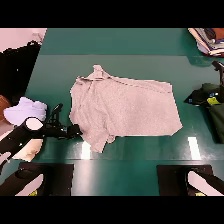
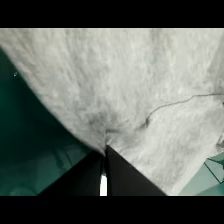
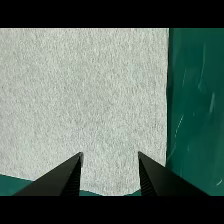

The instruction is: Fold the shirts.

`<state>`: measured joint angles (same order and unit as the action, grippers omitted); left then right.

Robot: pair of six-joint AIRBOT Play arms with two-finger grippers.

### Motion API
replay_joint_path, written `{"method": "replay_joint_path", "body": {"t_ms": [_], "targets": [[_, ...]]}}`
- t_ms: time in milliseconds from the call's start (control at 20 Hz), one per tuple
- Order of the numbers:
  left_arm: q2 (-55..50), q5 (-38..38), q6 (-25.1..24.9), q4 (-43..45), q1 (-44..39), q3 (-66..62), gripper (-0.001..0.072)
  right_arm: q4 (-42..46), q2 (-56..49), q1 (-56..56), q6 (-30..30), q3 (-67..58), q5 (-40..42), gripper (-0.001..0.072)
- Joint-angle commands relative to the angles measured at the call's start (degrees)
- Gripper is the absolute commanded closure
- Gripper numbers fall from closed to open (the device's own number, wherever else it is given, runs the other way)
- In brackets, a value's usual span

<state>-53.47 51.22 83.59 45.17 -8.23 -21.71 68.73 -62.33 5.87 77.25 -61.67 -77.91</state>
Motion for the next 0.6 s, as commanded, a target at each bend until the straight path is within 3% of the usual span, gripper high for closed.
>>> {"method": "replay_joint_path", "body": {"t_ms": [0, 200, 250, 300, 550], "targets": [[0.09, 0.74, 0.44, 0.76, -0.94, -1.88, 0.0682, 0.85, 0.04, 0.98, 0.02, 1.86, -3.96, 0.0309], [0.09, 5.16, 0.42, 5.16, -0.94, -9.25, 0.0682, 0.83, 0.02, 7.52, 0.02, 11.96, -6.43, 0.0305], [0.09, 5.38, 0.39, 5.79, -0.94, -11.08, 0.0682, 0.70, 0.02, 9.18, 0.02, 15.04, -6.43, 0.0269], [0.09, 5.25, 0.42, 5.84, -0.94, -12.50, 0.0681, -0.15, 0.02, 10.49, 0.02, 17.79, -6.34, 0.0179], [0.07, 3.06, 0.42, 5.81, -0.94, -15.19, 0.0682, -6.12, 0.00, 9.16, -0.44, 27.61, 1.95, 0.0212]]}}
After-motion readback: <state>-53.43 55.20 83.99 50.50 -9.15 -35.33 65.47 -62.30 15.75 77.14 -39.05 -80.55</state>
